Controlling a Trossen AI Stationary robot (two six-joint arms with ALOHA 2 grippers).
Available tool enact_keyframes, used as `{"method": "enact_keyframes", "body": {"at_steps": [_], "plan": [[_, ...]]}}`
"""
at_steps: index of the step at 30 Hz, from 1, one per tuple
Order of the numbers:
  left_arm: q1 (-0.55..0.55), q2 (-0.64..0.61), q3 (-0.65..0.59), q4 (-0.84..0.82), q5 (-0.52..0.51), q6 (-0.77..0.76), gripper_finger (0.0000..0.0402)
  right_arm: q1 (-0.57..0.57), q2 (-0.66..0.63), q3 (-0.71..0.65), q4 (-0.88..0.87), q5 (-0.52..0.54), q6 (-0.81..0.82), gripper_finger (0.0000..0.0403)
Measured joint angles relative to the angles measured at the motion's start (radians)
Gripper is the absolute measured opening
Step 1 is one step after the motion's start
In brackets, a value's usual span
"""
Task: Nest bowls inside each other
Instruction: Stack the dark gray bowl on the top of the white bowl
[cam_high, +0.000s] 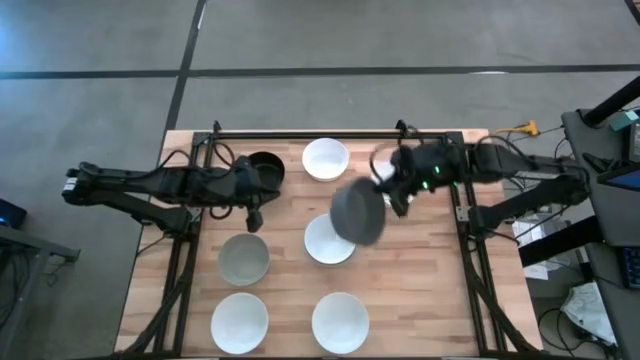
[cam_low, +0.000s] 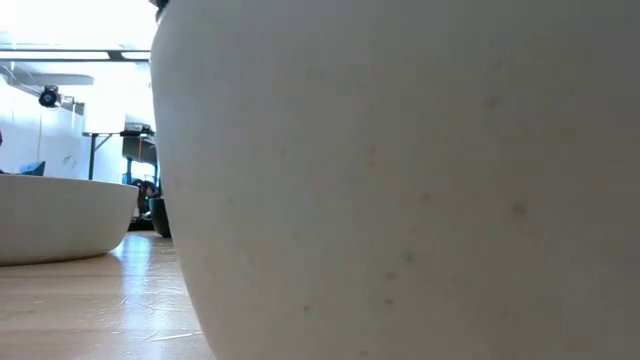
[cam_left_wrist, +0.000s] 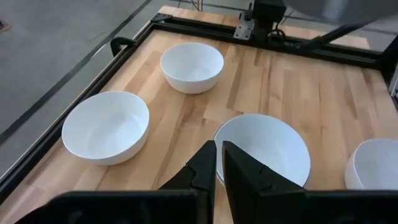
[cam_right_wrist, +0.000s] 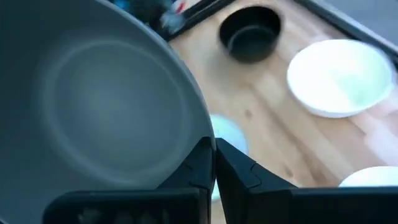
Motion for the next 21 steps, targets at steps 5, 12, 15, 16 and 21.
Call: {"method": "enact_keyframes", "body": {"at_steps": [5,12,15,16,21], "plan": [[0.0,0.047,0.0,0.001,0.0,0.0,0.0013,-0.059,0.135,0.156,-0.061,-0.026,0.044,0.0009],[0.022,0.129,0.0,0.0,0.018,0.0,0.0013,-0.076,0.386,0.426,-0.31,-0.154,-0.01,0.0009],[0.037,0.141,0.0,0.0,0.022,0.0,0.0013,-0.076,0.46,0.51,-0.466,-0.156,-0.038,0.0009],[0.042,0.144,0.003,-0.002,0.024,0.0,0.0013,-0.076,0.478,0.528,-0.5,-0.156,-0.046,0.0009],[0.048,0.113,0.047,0.003,0.132,-0.244,0.0013,-0.076,0.544,0.564,-0.515,-0.156,-0.083,0.0009]]}}
